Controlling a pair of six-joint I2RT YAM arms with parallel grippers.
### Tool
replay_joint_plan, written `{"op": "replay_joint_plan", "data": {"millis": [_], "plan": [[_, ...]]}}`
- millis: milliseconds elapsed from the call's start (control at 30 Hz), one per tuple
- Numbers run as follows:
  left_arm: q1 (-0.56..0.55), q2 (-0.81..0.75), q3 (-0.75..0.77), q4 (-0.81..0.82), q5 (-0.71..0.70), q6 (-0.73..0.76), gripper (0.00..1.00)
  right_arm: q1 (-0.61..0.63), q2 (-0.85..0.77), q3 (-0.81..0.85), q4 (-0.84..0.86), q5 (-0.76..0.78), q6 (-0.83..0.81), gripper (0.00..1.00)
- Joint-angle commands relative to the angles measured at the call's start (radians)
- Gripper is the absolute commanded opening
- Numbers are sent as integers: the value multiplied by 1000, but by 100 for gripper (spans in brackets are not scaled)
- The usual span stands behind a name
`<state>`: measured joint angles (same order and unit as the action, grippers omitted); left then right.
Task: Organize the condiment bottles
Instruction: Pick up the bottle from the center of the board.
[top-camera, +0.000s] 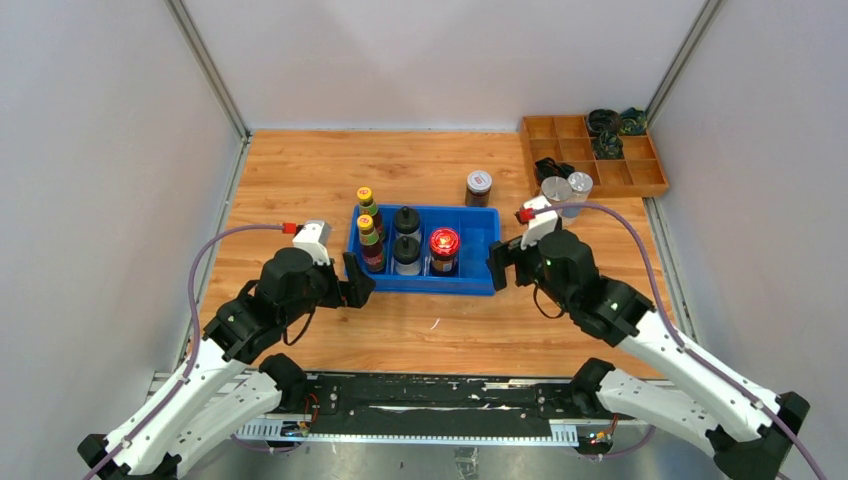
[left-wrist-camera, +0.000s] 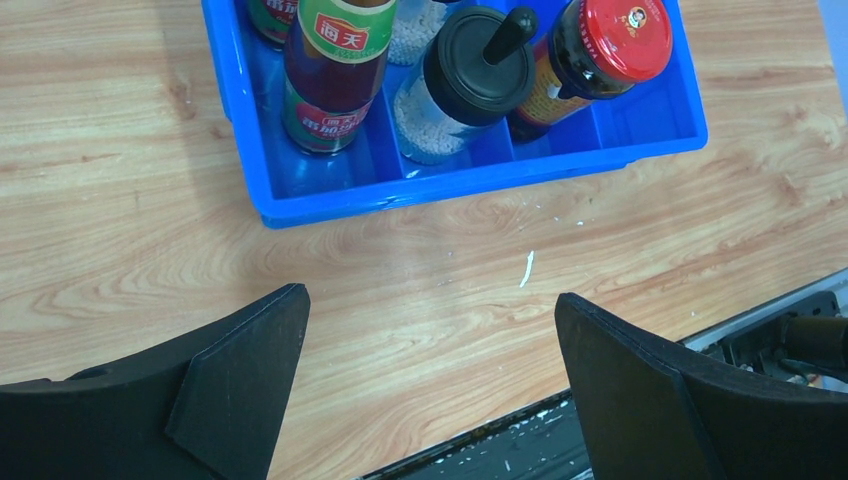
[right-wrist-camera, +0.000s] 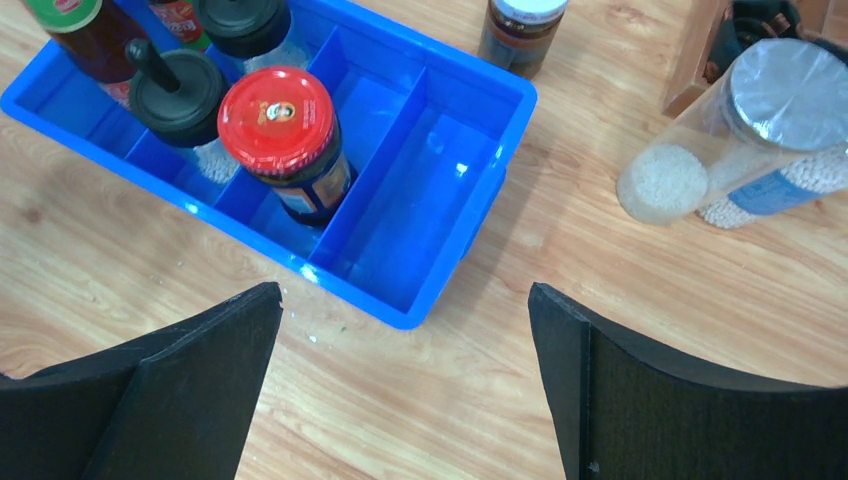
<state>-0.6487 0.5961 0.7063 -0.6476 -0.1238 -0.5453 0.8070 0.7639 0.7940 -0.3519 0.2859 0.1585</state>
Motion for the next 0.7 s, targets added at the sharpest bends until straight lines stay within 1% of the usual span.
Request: {"op": "replay_joint_plan", "data": {"millis": [0, 133, 300, 567, 667], "plan": [[-7, -2, -10, 25, -4, 14, 100, 5, 90, 101, 43, 44, -40, 100], [-8, -12, -9, 23, 1, 16, 100, -19, 217, 199, 85, 29, -75, 100], [-8, -36, -11, 20, 13, 16, 100, -75, 392, 361, 106, 15, -132, 100], [-9, -69, -16, 7, 19, 10, 100, -251, 645, 559, 146, -86, -136, 100], [-8, -71, -15, 3, 20, 9, 100, -298, 754, 655, 144, -105, -153, 100]]}}
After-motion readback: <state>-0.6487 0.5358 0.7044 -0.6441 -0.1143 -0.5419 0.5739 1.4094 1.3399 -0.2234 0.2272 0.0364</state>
